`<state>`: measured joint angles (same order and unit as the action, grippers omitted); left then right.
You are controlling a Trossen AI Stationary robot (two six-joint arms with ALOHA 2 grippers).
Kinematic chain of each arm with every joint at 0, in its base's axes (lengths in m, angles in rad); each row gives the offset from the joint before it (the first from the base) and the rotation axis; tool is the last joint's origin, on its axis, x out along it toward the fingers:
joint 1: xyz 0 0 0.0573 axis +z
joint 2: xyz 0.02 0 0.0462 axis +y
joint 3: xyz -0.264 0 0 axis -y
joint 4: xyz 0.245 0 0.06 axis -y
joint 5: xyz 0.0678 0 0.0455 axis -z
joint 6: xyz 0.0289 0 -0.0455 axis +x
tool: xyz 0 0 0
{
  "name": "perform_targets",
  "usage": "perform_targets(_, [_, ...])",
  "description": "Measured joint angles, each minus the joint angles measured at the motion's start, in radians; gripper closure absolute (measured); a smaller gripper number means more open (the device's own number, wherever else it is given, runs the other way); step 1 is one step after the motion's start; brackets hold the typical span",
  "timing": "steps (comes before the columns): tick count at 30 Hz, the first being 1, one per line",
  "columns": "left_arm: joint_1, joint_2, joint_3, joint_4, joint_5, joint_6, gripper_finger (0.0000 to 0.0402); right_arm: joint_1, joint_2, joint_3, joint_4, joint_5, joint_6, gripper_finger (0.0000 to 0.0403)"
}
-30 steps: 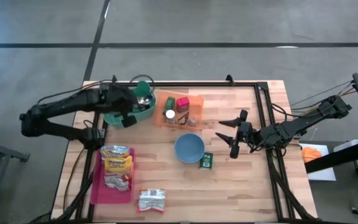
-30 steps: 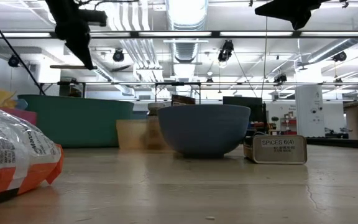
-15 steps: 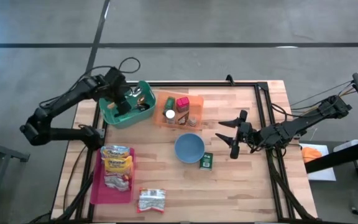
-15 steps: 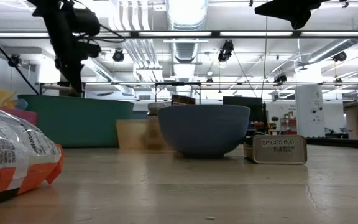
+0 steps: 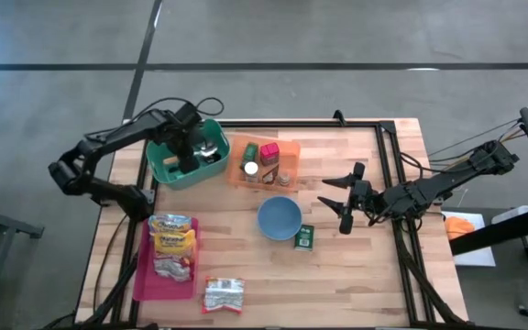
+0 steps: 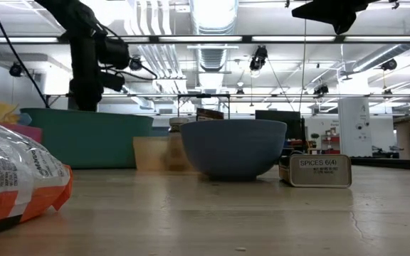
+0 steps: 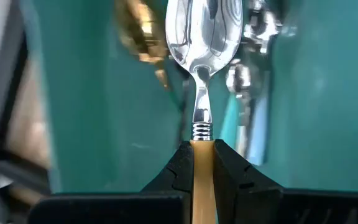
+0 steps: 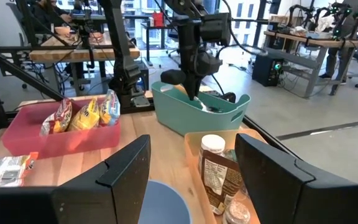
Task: Pick & Place Food Item
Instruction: Put the yellow spoon into the green bin
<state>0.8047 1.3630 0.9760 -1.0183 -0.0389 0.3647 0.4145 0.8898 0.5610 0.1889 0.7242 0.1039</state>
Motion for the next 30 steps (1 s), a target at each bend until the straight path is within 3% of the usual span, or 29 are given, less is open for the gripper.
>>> perform_targets(5, [0.0,0.044,-0.002,0.001,0.07,-0.005,0.0382,0.0,0.0,0.0,-0.007,0.0,-0.002,0.0172])
perform_targets(20, [0.0,0.198,-0.002,0.008,0.059,-0.005,0.0382,0.0,0.0,0.0,-0.008,-0.003,0.001,0.0172])
perform_targets(30, [-0.001,0.23,-0.001,0.017,0.069,0.003,0.0382,0.0,0.0,0.0,-0.007,-0.051,0.0,0.0172])
